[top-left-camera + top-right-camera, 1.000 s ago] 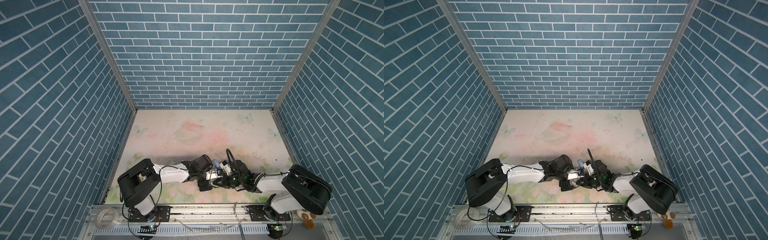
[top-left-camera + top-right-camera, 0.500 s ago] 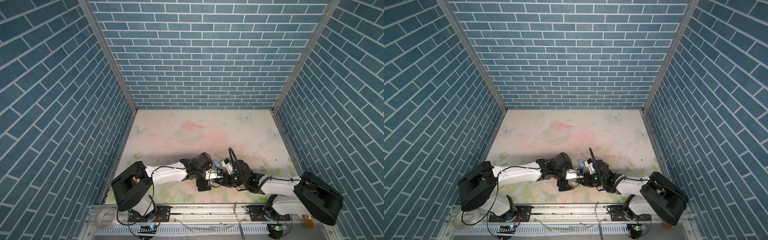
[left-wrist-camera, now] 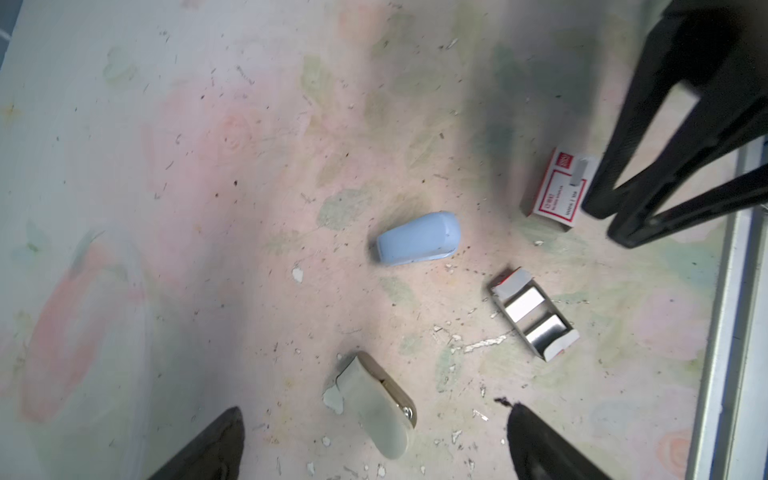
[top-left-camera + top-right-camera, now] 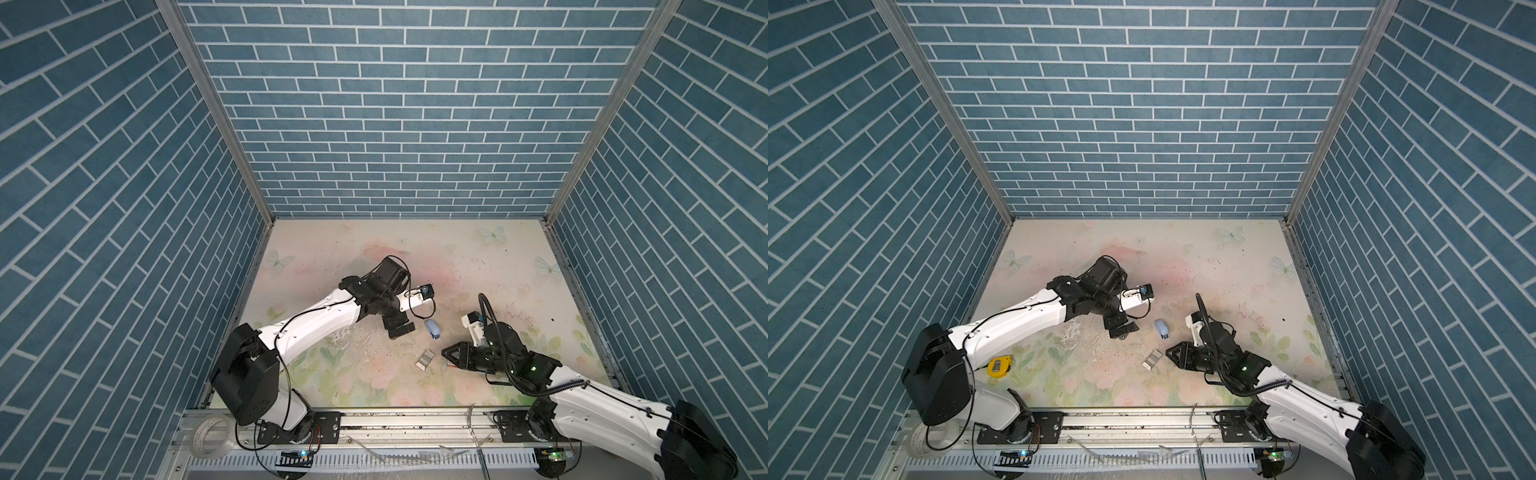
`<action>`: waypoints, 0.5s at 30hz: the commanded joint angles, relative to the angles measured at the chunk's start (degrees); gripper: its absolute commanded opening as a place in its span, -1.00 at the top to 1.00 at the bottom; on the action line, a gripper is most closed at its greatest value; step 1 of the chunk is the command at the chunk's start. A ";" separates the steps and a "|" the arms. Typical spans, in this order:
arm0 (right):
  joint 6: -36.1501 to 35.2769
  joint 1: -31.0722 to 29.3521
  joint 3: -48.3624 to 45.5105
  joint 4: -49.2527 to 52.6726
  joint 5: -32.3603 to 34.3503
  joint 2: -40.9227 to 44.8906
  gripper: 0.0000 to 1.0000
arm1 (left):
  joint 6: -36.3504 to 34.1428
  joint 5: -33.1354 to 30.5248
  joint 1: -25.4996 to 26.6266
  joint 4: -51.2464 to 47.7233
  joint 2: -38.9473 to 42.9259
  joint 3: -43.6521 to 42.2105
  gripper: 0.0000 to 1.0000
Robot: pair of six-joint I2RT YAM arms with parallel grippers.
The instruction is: Load the staples into the stapler
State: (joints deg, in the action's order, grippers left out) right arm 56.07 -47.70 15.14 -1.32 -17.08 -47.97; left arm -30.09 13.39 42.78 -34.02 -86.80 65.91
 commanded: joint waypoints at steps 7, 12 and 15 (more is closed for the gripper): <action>-4.04 0.73 3.28 15.15 9.79 7.00 0.45 | 15.80 -4.14 -3.23 -15.14 -10.23 8.51 -0.93; -5.37 0.76 2.99 16.75 9.55 9.59 0.45 | -0.57 0.26 -7.54 -16.87 -8.27 11.09 -0.97; -6.10 1.16 4.23 20.13 9.88 10.86 0.45 | -19.40 -2.84 -8.06 -18.55 -5.43 13.20 -0.95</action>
State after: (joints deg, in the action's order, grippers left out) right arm 52.21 -47.05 17.28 14.31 -8.93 -38.37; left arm -31.33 11.20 34.79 -48.49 -96.20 76.18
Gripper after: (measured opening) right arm 0.275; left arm 0.974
